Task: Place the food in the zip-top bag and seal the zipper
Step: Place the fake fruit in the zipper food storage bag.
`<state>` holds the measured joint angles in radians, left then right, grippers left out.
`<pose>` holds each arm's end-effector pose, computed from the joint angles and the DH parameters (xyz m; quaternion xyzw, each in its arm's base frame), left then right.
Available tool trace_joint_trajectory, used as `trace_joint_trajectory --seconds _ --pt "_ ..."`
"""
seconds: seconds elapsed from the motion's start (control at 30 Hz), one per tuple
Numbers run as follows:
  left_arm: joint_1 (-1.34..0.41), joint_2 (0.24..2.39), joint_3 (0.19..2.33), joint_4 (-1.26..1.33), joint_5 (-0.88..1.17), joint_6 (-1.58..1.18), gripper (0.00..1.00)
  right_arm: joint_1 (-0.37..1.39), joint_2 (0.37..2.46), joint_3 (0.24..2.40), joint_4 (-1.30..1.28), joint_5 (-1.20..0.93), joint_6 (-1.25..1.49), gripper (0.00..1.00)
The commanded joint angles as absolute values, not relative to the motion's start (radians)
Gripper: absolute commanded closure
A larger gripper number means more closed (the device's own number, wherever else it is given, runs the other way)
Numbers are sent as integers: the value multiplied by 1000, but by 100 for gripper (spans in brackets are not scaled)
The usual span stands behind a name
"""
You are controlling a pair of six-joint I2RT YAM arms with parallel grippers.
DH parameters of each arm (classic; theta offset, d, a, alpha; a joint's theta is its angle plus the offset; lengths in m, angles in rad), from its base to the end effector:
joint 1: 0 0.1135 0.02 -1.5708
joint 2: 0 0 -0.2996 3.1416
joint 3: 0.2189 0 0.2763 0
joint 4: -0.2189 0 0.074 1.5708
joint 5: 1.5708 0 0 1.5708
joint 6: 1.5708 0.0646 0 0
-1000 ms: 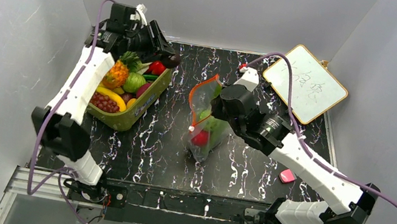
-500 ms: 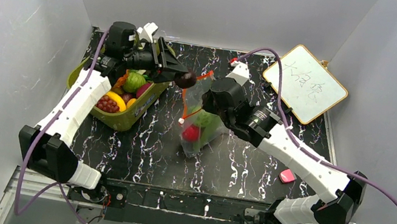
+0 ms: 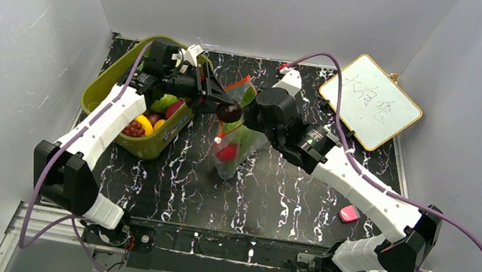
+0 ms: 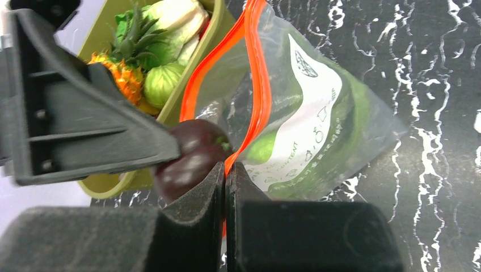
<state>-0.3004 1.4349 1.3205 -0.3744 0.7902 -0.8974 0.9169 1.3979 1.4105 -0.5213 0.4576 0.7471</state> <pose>0.3300 -0.1503 0.3831 -0.0432 0.8145 -0.5405 0.2066 0.2372 0.2625 0.4078 0.0432 0.8465 0.2329 0.4767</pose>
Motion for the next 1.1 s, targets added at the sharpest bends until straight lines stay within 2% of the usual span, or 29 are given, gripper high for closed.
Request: trace_joint_trajectory --seconds 0.0,0.07,0.1,0.23,0.33,0.47,0.67,0.9,1.07 --pt "-327 1456 1396 -507 699 -816 82 926 1361 1451 -399 424 746 100" --pt "-328 1463 1402 -517 674 -816 81 926 1359 1448 -394 413 747 100" --pt "-330 1467 1402 -509 672 -823 77 926 1358 1442 -386 404 744 100" --pt "-331 1479 1424 -472 688 -859 50 926 1361 1435 -385 386 735 100" --pt "-332 1480 1466 -491 683 -842 37 927 1359 1443 -410 404 723 100" --pt "-331 1468 1516 -521 649 -817 25 925 1362 1453 -458 416 717 100" --pt "-330 1478 1601 -602 592 -753 22 924 1328 1423 -473 415 728 100" --pt "-331 1540 1789 -859 371 -576 27 925 1286 1399 -479 423 702 100" --pt "-321 1563 1839 -948 204 -498 28 924 1243 1366 -486 439 687 100"
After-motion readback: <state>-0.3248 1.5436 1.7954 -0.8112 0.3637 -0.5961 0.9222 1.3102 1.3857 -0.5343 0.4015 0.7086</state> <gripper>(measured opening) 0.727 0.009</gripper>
